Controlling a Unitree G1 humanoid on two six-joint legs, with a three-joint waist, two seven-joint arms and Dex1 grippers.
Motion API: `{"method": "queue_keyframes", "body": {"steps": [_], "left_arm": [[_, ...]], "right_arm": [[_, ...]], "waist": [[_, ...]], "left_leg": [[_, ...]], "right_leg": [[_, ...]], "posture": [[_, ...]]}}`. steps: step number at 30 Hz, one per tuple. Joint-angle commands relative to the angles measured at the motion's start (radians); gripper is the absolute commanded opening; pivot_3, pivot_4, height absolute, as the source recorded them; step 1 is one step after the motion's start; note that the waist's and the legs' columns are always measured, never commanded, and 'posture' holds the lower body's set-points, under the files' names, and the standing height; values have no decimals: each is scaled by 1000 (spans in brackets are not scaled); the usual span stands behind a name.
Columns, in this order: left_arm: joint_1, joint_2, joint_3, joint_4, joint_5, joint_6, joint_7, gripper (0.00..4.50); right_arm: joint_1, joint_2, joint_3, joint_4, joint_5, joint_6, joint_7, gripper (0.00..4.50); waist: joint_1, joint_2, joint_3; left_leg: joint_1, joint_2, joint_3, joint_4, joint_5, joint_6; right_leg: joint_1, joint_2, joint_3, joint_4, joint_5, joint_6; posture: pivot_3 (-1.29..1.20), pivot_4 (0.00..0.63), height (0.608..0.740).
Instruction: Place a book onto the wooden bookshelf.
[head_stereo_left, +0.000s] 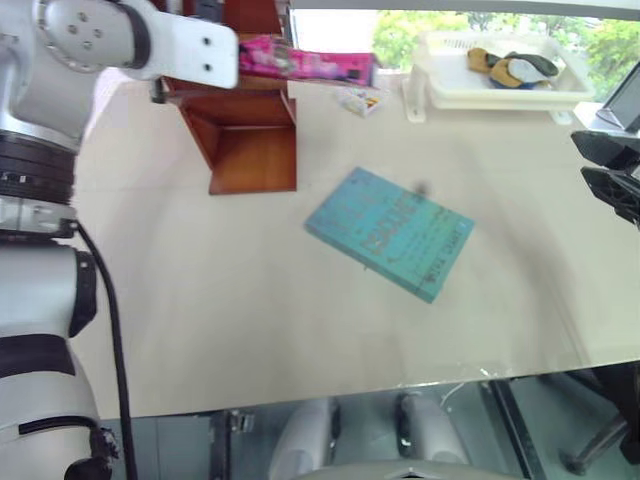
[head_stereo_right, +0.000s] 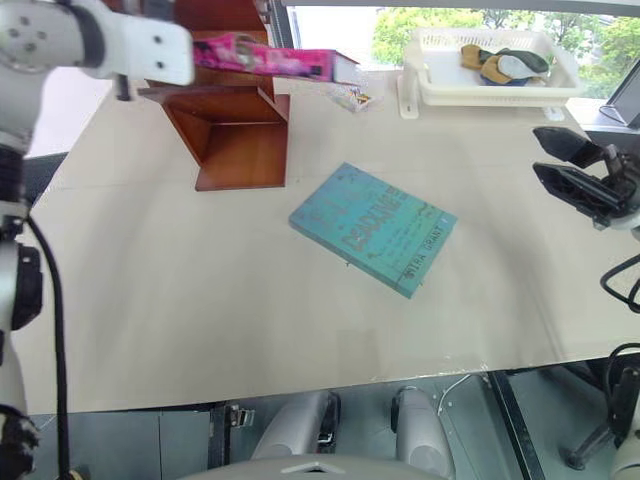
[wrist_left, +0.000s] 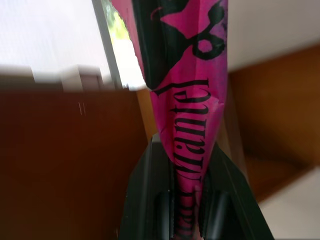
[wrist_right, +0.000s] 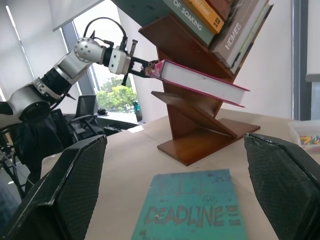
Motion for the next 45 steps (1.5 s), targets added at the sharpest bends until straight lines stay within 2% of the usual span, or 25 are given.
{"method": "queue_keyframes", "body": {"steps": [1,5,12,13,14,15,16,18,20,26,29,31,34,36,38,40,42,45], "left_arm": [[-48,52,11,129,83,-73,140,59],[-77,52,-6,279,114,-142,196,59],[-110,34,-25,379,132,-162,209,59],[-112,32,-26,384,133,-156,202,1071],[-114,31,-29,388,135,-151,193,1119],[-113,31,-30,388,136,-149,186,1836],[-113,30,-31,387,137,-148,183,2168],[-110,32,-34,379,145,-133,174,3216],[-104,36,-34,364,156,-118,176,4044],[-91,65,-2,297,135,-71,105,4044],[-36,70,90,172,-21,12,-54,4044],[62,85,171,25,-152,103,-162,4044],[279,84,383,-276,-443,404,-302,4044],[411,63,524,-480,-620,632,-325,4044],[638,4,701,-721,-800,858,-317,4044],[858,-70,823,-887,-869,977,-258,4044],[1024,-149,886,-990,-911,1030,-193,4044],[1190,-229,888,-1080,-906,1042,-83,4044]], "right_arm": [[-24,0,-6,5,-7,-20,25,4500],[-28,6,-5,11,-14,-28,28,4500],[-4,-2,-28,-10,-9,-31,16,4500],[-2,-5,-31,-10,-8,-31,17,4500],[1,-8,-34,-10,-7,-31,17,4500],[3,-11,-37,-11,-7,-31,16,4500],[4,-13,-38,-10,-7,-30,16,4500],[5,-14,-41,-10,-9,-31,15,4500],[8,-14,-42,-11,-10,-30,15,4500],[11,-16,-44,-14,-10,-28,13,4500],[18,-25,-44,-16,-14,-23,13,4500],[28,-41,-41,-12,-27,-18,6,4500],[57,-71,-37,-11,-44,-6,8,4500],[82,-92,-35,-11,-58,-4,14,4500],[120,-117,-31,-8,-90,-18,20,4500],[157,-134,-22,-4,-120,-31,24,4500],[197,-140,-7,-2,-151,-47,32,4500],[250,-145,15,5,-199,-80,42,4500]], "waist": [[1,0,0],[0,0,0],[-28,0,0],[-31,-1,0],[-33,-1,0],[-34,-1,0],[-34,-1,0],[-34,-1,0],[-34,-1,0],[-33,-1,0],[-33,-1,1],[-33,-1,0],[-37,0,0],[-40,-1,1],[-42,-1,0],[-45,0,-1],[-43,1,-1],[-36,-1,0]], "left_leg": [[0,0,0,0,0,0],[0,0,0,1,0,0],[0,-1,2,1,0,0],[0,0,2,1,0,0],[0,0,2,1,0,0],[0,0,2,1,0,0],[0,0,2,1,0,0],[0,0,2,2,0,0],[0,0,2,2,0,0],[0,0,2,2,0,0],[-1,0,2,2,0,0],[-1,0,2,2,0,0],[0,1,2,3,0,0],[-1,2,2,4,0,-1],[-1,2,2,5,2,-3],[0,2,2,6,2,-3],[4,2,4,6,0,-1],[12,3,2,6,0,0]], "right_leg": [[0,0,0,0,0,0],[0,0,0,1,0,0],[-3,0,2,12,0,0],[-4,1,2,13,0,0],[-4,1,2,14,0,0],[-4,1,2,14,0,0],[-4,1,2,14,0,0],[-4,0,3,14,0,0],[-4,0,3,14,0,0],[-4,0,2,14,0,0],[-4,0,2,14,0,0],[-4,-1,3,14,0,0],[-4,-1,3,15,0,0],[-4,-1,3,16,0,0],[-4,-1,3,15,0,0],[-3,-1,3,15,0,0],[0,-1,5,14,0,0],[7,-1,3,12,0,0]], "posture": [[0,150,740],[0,150,740],[0,150,740],[0,150,740],[0,150,740],[0,150,740],[0,150,740],[0,150,740],[0,150,740],[0,150,740],[0,150,740],[0,150,740],[0,150,740],[0,150,740],[0,150,740],[0,150,740],[0,150,740],[0,150,740]]}}
